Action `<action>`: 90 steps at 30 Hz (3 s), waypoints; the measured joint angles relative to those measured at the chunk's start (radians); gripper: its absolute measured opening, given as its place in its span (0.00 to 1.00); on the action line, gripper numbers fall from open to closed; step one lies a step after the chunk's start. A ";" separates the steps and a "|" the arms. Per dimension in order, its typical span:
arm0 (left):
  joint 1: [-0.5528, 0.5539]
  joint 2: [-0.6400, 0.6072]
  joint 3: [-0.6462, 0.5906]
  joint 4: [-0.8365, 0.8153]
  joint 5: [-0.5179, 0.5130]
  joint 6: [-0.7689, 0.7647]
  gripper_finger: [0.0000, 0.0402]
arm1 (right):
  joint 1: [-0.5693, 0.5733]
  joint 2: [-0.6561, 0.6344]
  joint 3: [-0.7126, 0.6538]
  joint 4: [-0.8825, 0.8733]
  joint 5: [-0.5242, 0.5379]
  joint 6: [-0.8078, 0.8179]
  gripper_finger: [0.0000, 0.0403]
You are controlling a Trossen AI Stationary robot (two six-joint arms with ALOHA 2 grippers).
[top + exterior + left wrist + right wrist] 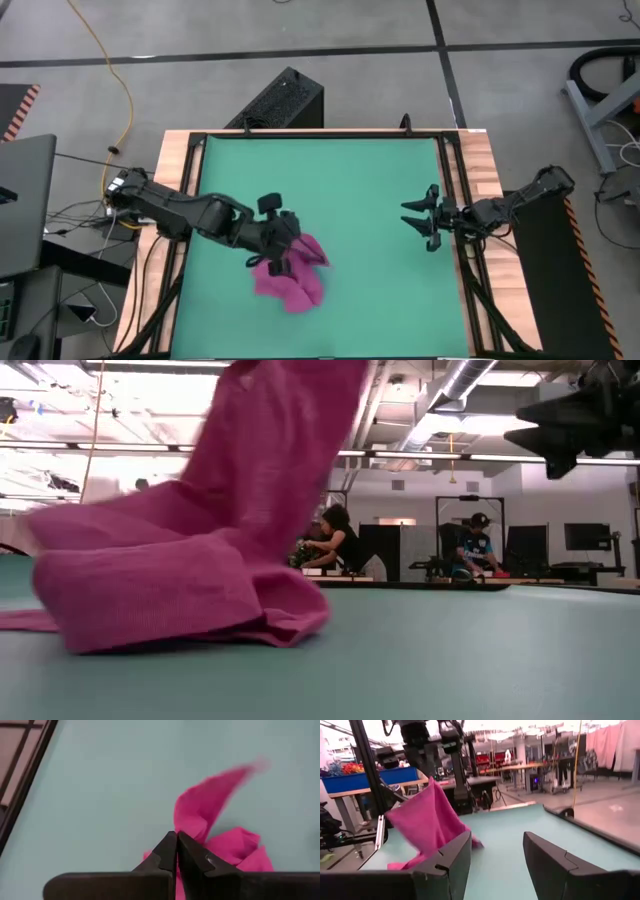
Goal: Roll towel
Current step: Fold the violet towel
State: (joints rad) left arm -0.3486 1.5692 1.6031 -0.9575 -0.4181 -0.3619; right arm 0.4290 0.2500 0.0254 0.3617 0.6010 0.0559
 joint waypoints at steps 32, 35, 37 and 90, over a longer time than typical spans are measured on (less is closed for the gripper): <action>0.285 0.066 -0.004 0.218 -0.114 0.096 0.00 | 0.062 1.491 0.773 0.271 0.436 -0.479 0.53; 0.312 0.066 -0.004 0.214 -0.114 0.079 0.00 | 0.070 1.541 0.837 0.277 0.544 -0.478 0.53; 0.321 0.066 -0.004 0.217 -0.111 0.078 0.00 | 0.068 1.574 0.876 0.276 0.589 -0.479 0.53; 0.225 0.059 -0.309 0.229 0.244 0.185 0.20 | 0.226 1.191 0.548 0.235 0.971 0.091 0.02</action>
State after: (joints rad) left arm -0.1236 1.6279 1.2942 -0.7289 -0.1743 -0.1771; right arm 0.6546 1.4407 0.5731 0.5963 1.5719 0.1468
